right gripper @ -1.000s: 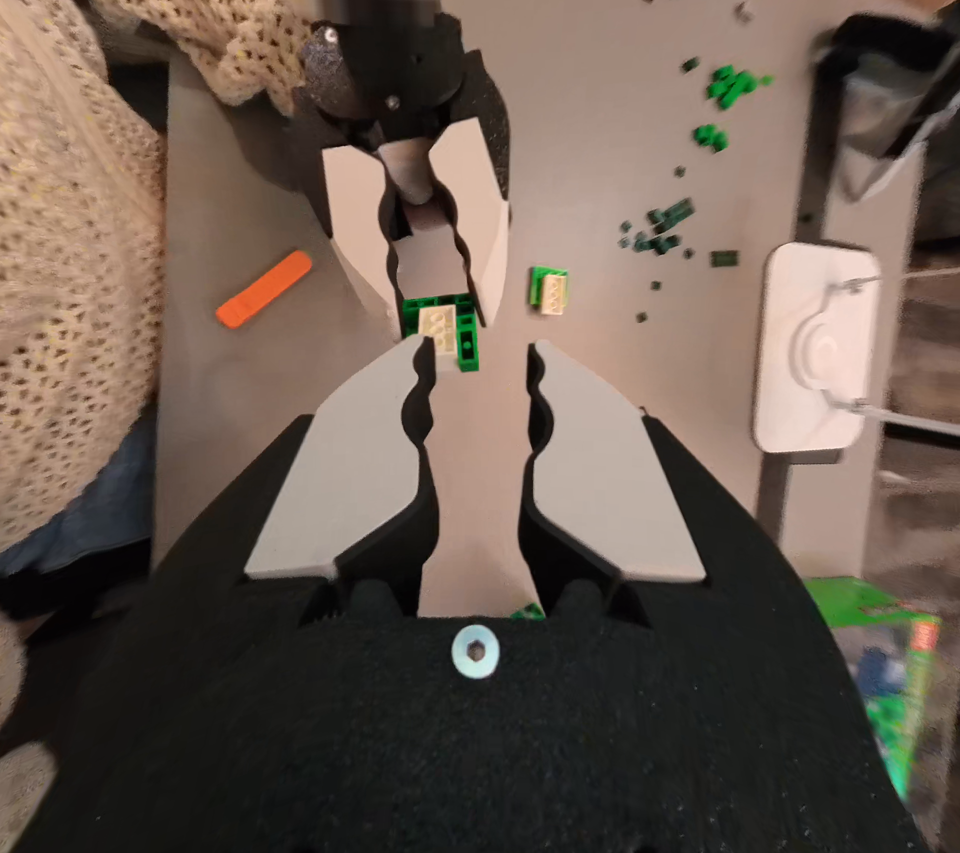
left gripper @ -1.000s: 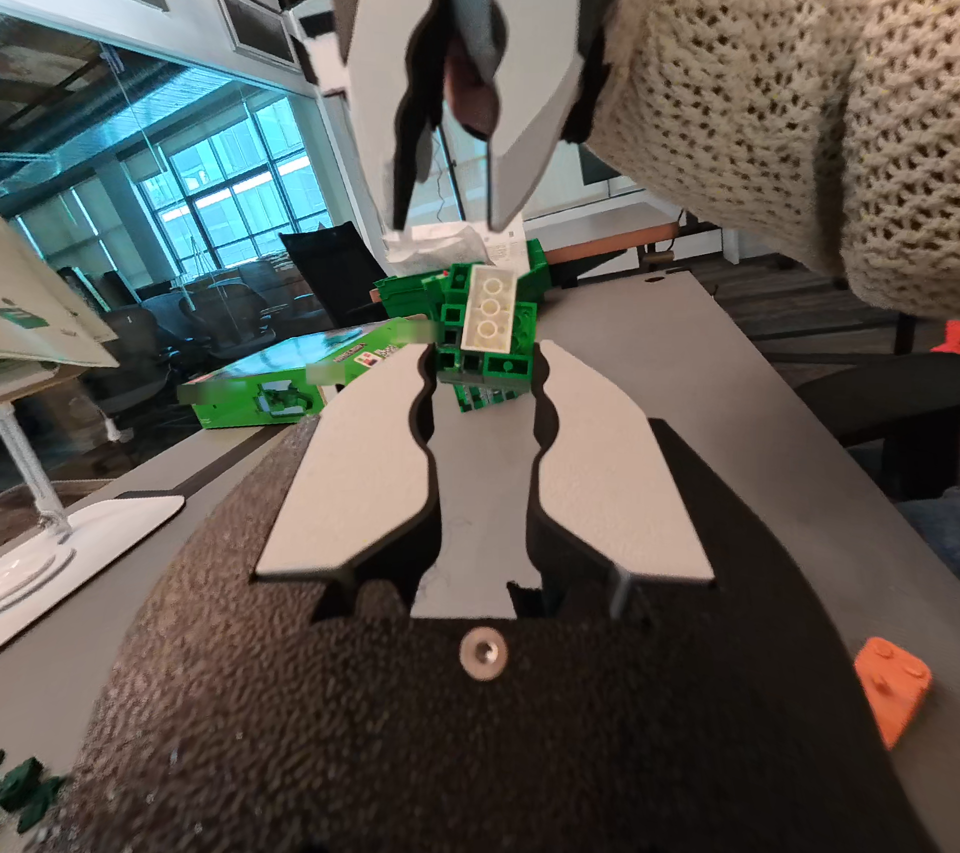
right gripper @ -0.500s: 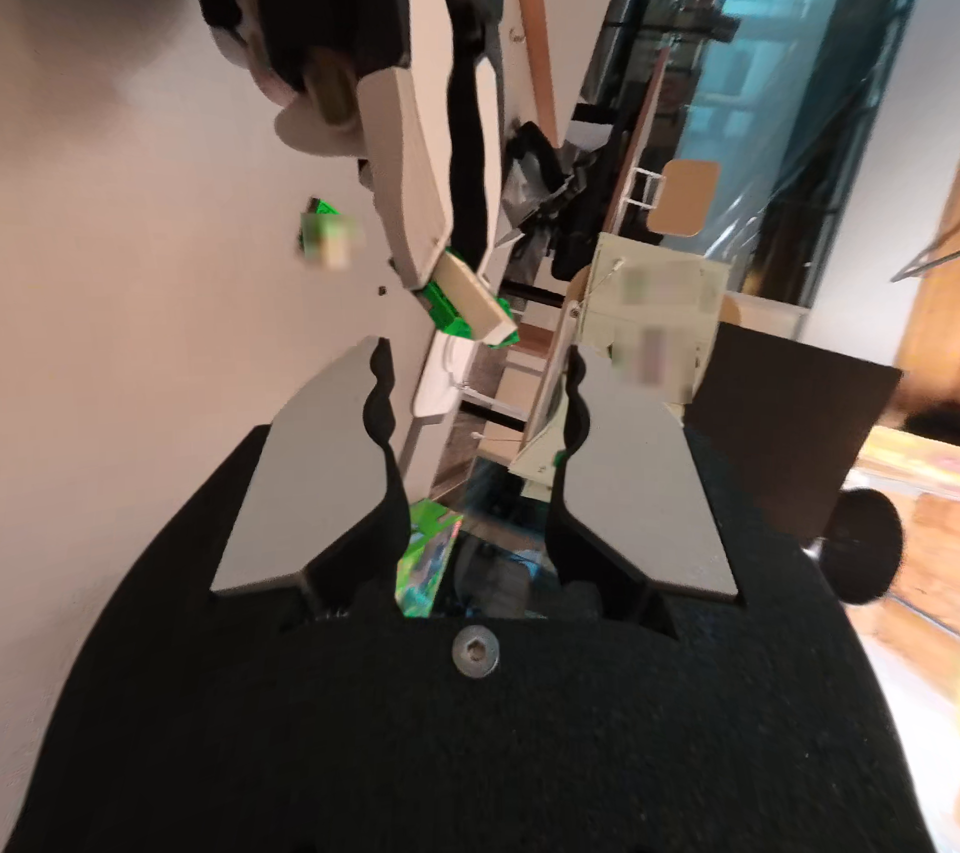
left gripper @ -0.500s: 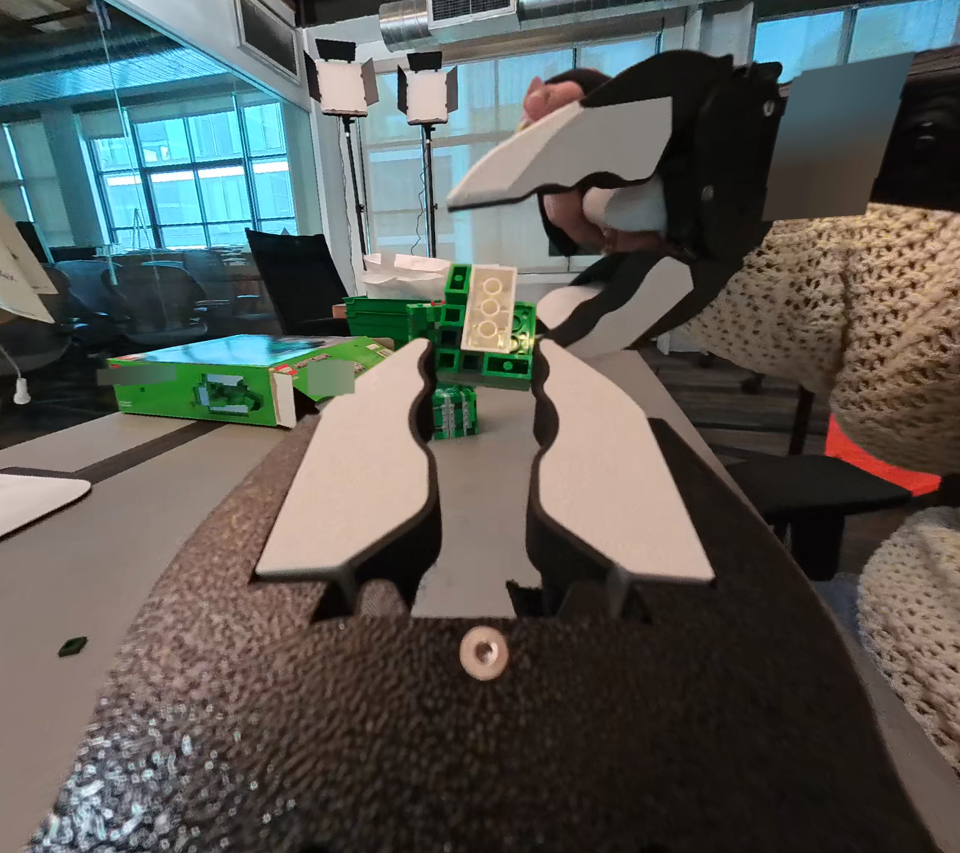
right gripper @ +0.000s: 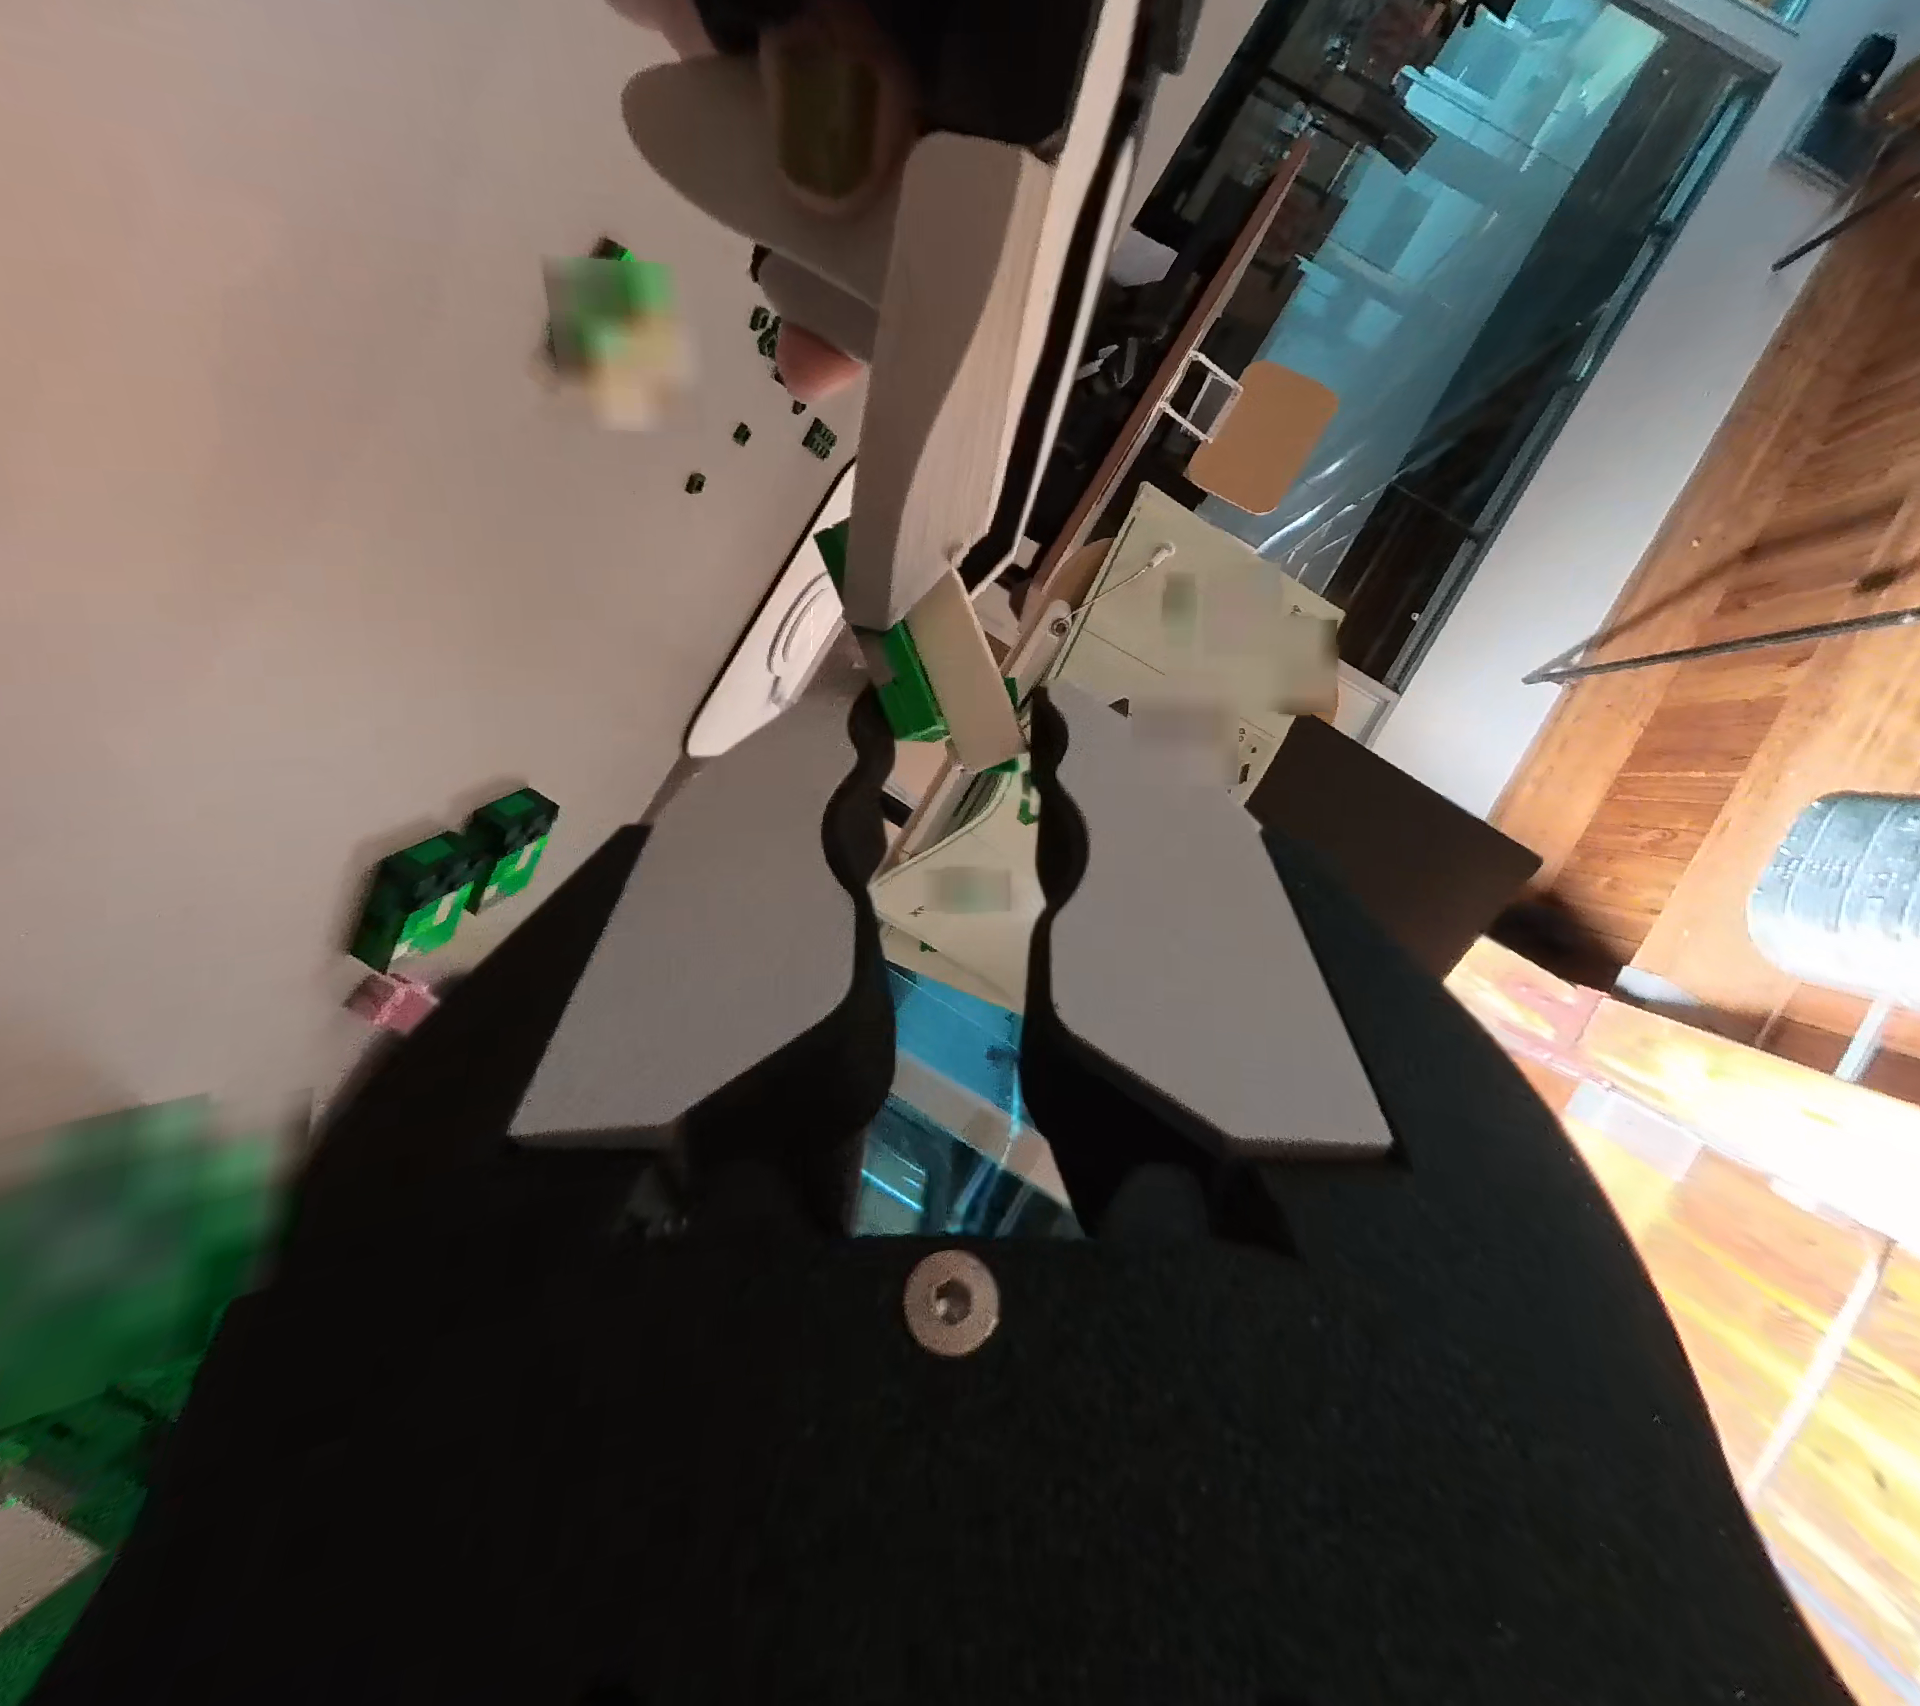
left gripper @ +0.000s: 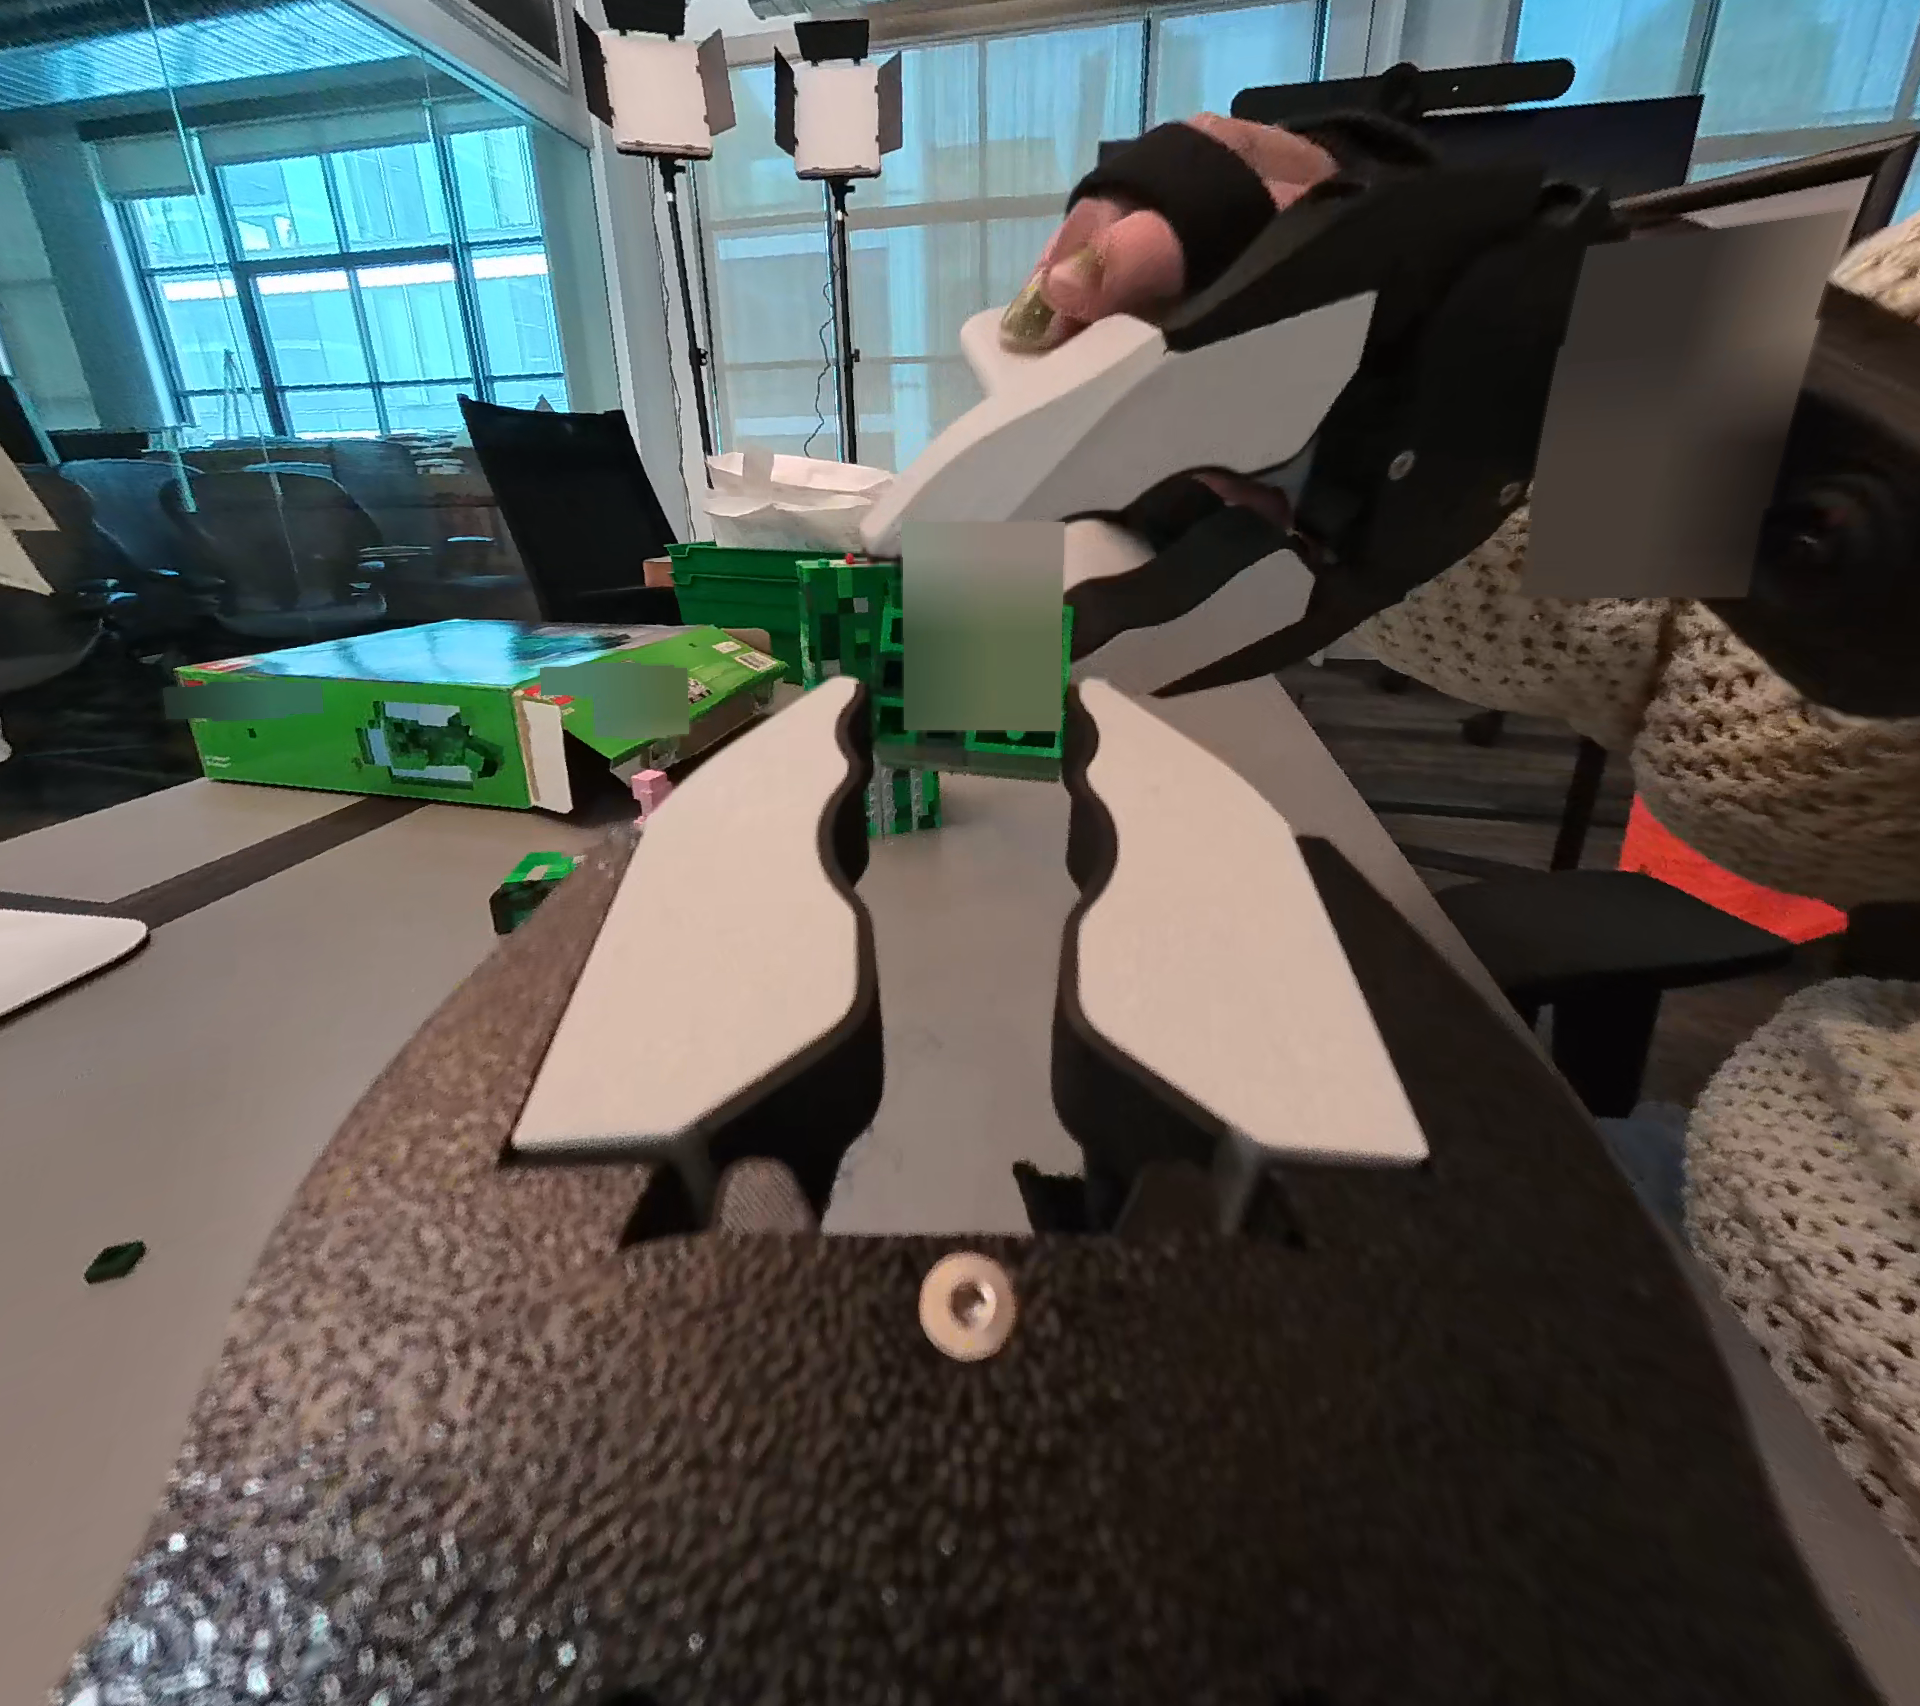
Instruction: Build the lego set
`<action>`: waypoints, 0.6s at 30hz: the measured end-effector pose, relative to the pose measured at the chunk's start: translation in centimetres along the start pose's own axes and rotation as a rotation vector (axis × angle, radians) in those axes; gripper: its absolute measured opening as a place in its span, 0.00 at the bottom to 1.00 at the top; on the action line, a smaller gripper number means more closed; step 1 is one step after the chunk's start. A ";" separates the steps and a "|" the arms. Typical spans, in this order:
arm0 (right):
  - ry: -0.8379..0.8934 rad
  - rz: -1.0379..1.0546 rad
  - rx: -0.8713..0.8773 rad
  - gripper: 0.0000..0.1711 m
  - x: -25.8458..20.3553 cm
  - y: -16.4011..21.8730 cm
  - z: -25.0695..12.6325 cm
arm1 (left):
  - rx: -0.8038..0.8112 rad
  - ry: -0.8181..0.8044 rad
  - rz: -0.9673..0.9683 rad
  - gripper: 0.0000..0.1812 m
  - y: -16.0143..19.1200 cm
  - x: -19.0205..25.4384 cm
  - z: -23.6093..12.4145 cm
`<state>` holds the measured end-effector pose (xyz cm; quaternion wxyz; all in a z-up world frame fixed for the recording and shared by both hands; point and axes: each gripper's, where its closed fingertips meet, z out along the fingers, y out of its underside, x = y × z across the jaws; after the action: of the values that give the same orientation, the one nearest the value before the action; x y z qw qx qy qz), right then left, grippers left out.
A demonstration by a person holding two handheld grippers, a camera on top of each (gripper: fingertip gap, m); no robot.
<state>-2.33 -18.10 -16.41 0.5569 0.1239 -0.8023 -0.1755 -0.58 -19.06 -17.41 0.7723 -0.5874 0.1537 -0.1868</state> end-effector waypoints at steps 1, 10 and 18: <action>-0.010 -0.016 -0.005 0.14 -0.1 0.1 0.0 | -0.008 -0.003 0.003 0.19 0.1 0.0 0.0; -0.093 -0.205 0.007 0.11 -1.7 0.1 0.0 | -0.099 0.016 -0.009 0.19 1.3 0.2 0.3; -0.163 -0.214 0.018 0.10 -3.0 0.1 0.1 | -0.154 0.032 -0.033 0.19 2.4 0.4 0.6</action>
<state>-1.36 -16.79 -18.96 0.4670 0.1989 -0.8286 -0.2362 0.28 -18.19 -19.61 0.7191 -0.6445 0.1702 -0.1965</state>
